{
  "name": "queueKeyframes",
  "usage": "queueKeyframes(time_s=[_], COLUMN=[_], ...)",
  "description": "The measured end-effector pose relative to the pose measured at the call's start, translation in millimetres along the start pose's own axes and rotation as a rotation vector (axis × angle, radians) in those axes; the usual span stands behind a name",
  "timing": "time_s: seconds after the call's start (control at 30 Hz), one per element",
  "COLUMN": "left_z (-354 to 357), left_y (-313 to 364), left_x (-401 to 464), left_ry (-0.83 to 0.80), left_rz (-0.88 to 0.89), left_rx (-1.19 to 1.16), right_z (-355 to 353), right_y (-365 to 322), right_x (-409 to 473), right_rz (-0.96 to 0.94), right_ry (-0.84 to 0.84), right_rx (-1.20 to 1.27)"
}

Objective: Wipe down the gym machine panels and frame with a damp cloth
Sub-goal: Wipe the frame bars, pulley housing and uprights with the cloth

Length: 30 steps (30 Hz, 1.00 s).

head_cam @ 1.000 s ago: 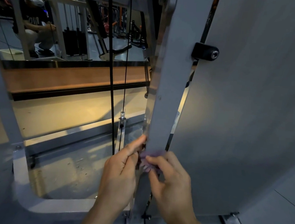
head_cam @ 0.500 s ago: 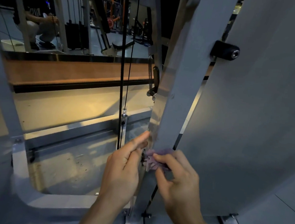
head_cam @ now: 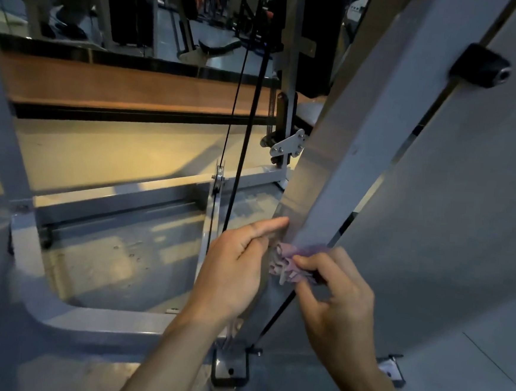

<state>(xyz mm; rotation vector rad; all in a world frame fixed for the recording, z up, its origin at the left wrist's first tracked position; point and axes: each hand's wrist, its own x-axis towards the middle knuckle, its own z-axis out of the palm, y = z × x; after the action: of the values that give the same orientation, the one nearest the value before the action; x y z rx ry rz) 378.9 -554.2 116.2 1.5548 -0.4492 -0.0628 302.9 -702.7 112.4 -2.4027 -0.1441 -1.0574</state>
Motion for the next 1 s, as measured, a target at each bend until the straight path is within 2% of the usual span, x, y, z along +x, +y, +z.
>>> queueKeyframes(time_s=[0.2,0.3,0.5,0.6,0.8,1.0], left_z=[-10,-7,9,13,3,4], left_y=[-13,-21,-29,-25,-20,-13], left_x=[13,19,24,24,14,11], left_ry=[-0.066,-0.022,0.135,0.175,0.124,0.184], left_rz=[-0.046,-0.042,-0.023,-0.019,-0.023,-0.043], left_rx=[-0.088,-0.190,-0.334,-0.331,-0.195,-0.021], right_z=[27,28,29,38,25,-24], right_y=[26,32,37,48,33,13], right_x=[-36,-36,-38,-50,-40,14], right_rz=[0.122,0.154,0.071,0.043,-0.047,-0.212], right_ry=[-0.361,-0.418,-0.530,-0.589,-0.535,-0.218], right_rx=[-0.015,-0.021,-0.115,-0.175,-0.212,-0.253])
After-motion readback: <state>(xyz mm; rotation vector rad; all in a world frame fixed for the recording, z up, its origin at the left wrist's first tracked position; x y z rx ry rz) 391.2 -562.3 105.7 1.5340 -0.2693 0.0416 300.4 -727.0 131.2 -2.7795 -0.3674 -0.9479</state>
